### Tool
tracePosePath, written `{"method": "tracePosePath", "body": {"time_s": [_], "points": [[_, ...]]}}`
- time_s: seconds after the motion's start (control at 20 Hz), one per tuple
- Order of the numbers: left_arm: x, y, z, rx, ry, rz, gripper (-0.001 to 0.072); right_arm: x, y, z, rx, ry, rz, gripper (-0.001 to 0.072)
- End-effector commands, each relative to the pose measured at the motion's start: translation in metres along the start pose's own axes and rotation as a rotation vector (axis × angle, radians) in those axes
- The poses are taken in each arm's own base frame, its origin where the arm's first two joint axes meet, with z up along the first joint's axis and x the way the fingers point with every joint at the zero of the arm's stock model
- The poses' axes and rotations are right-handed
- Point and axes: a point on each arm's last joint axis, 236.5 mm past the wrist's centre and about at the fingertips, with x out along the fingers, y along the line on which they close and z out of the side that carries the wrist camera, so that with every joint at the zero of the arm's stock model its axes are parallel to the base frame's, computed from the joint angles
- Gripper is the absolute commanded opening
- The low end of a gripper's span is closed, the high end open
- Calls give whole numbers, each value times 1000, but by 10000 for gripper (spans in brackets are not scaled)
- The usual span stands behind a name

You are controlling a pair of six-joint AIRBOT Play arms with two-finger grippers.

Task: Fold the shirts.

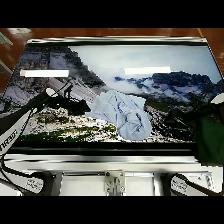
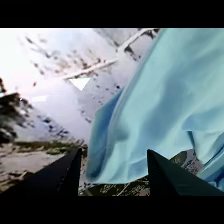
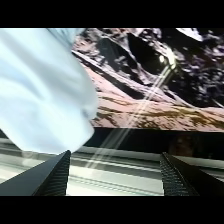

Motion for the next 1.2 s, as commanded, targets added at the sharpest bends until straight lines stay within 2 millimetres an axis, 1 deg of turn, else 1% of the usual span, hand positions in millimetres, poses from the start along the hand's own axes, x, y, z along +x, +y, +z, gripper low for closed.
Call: {"method": "tracePosePath", "body": {"time_s": [0.0,0.05,0.1,0.15,0.2,0.25,0.3,0.35,0.4,0.5,0.6,0.65,0.75,0.8,0.85,0.9,0.95,1.0,1.05,1.1,1.15], "points": [[12,-17,10,-30,-50,-56,454,2,10,3,3,-16,48,690],[13,-24,12,-36,-60,-76,452,8,15,0,4,-6,68,690],[15,-29,11,-19,-63,-87,432,17,19,-8,-17,24,65,690],[17,-31,9,-12,-59,-87,363,28,24,-16,-55,52,56,690],[18,-33,8,-5,-56,-88,333,40,31,-21,-93,70,47,690],[18,-34,7,-3,-53,-88,196,52,39,-25,-135,78,35,690],[18,-35,6,-2,-48,-90,123,59,47,-26,-172,75,25,690],[18,-35,5,2,-44,-91,71,65,57,-26,-208,67,22,690],[18,-35,4,17,-42,-92,34,71,68,-27,-237,62,27,690],[16,-37,4,20,-42,-94,33,81,86,-28,-292,49,30,690],[13,-39,5,26,-49,-97,33,91,100,-26,-340,21,21,690],[11,-41,5,30,-54,-99,33,98,103,-25,-342,18,15,689],[5,-47,7,59,-68,-104,32,115,103,-27,-309,43,4,681],[0,-50,8,74,-79,-108,32,122,101,-29,-308,64,-3,548],[-6,-54,10,81,-92,-112,32,126,99,-29,-304,74,-6,283],[-14,-58,13,94,-109,-115,32,126,99,-28,-300,69,-6,68],[-24,-62,16,123,-132,-115,31,121,101,-24,-303,50,-1,72],[-37,-67,19,171,-163,-108,31,110,106,-18,-323,21,4,71],[-57,-74,25,229,-206,-85,30,94,113,-9,-356,-23,6,72],[-84,-87,33,298,-267,-65,30,69,126,4,-409,-96,9,72],[-115,-106,40,365,-339,-59,30,39,142,17,-469,-187,16,71]]}}
